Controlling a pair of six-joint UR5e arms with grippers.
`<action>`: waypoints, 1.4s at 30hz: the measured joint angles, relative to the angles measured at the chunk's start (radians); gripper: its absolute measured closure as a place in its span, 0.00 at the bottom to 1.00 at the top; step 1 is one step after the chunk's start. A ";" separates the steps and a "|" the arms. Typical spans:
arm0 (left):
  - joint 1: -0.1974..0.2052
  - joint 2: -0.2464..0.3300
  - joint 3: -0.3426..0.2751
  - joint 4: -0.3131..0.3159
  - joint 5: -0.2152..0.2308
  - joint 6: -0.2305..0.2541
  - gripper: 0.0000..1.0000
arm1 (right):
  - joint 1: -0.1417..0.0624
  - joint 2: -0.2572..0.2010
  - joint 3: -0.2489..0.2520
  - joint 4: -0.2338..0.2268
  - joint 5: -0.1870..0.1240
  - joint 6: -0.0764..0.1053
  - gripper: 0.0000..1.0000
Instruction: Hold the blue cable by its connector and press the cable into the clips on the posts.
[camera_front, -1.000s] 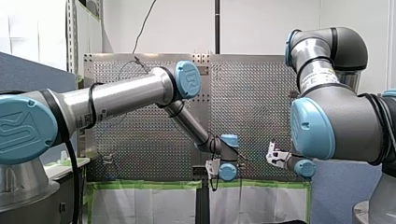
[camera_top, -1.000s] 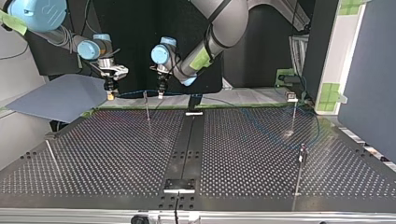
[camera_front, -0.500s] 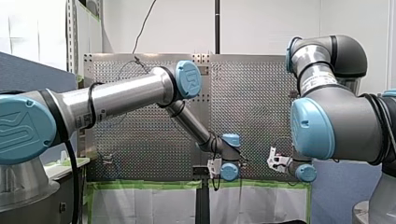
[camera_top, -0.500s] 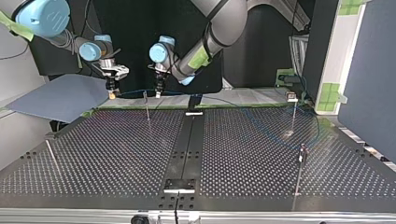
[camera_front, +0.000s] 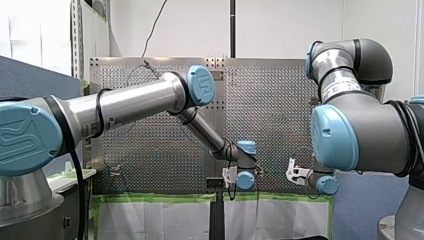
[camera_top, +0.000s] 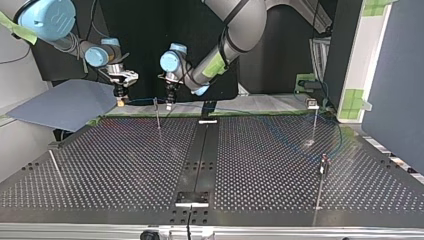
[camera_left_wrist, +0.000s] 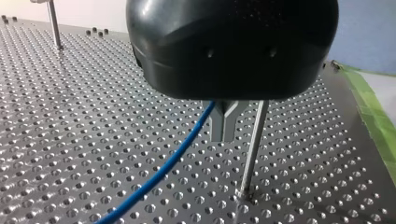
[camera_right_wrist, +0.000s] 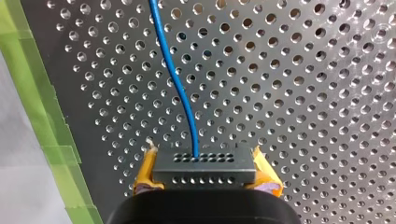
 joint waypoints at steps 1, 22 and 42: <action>0.001 -0.001 0.002 -0.001 0.001 -0.001 1.00 | 0.001 0.000 0.000 0.000 0.000 -0.001 1.00; 0.026 -0.069 0.077 -0.053 0.052 -0.040 1.00 | 0.005 0.001 -0.021 0.002 -0.001 0.004 1.00; 0.049 -0.070 0.090 -0.057 0.102 -0.071 1.00 | 0.007 0.003 -0.088 0.022 -0.004 0.018 1.00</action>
